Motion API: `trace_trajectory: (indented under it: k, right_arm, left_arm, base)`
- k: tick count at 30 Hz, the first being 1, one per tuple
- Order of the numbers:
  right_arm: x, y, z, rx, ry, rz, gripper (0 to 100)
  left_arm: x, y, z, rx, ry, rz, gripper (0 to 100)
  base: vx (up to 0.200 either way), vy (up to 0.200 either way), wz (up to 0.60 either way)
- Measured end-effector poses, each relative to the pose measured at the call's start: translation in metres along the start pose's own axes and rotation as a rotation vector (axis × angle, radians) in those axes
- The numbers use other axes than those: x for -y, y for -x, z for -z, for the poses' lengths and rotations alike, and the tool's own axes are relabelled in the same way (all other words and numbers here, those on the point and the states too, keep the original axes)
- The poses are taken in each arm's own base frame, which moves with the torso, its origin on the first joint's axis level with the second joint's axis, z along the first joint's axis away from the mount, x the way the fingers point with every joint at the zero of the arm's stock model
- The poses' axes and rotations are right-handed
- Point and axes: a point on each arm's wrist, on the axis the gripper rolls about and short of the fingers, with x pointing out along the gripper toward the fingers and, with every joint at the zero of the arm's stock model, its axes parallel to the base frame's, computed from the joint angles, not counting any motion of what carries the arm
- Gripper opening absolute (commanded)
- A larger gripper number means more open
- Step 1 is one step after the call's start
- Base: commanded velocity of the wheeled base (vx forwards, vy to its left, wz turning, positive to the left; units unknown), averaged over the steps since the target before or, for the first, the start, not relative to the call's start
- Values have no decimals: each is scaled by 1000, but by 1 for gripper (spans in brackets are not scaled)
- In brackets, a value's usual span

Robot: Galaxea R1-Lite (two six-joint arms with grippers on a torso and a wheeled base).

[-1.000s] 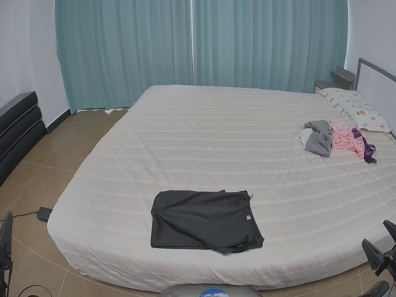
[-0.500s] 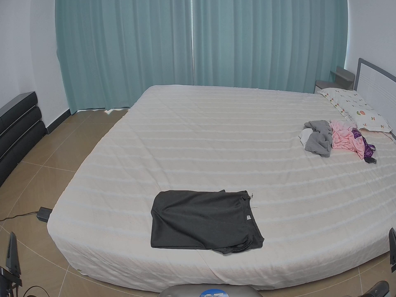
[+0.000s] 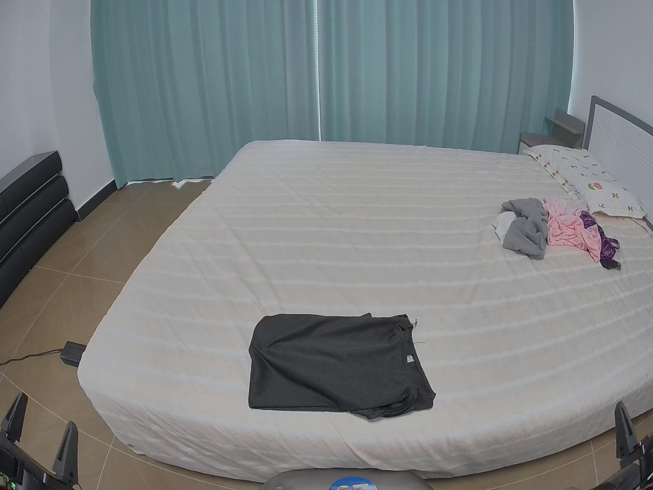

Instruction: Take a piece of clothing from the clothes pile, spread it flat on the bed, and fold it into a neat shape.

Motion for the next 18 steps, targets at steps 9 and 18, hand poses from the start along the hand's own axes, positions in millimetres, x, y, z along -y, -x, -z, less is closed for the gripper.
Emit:
trace_trajectory:
  k: [9, 18]
  right_arm:
    - [-2, 0, 17, -83, -140, -15, 100]
    - [-2, -1, 14, -57, -140, -6, 100]
  left_arm:
    - [0, 0, 1, -5, 30, 16, 100]
    - [0, 0, 6, -59, 31, -24, 100]
  base:
    - [0, 0, 0]
    - [0, 0, 0]
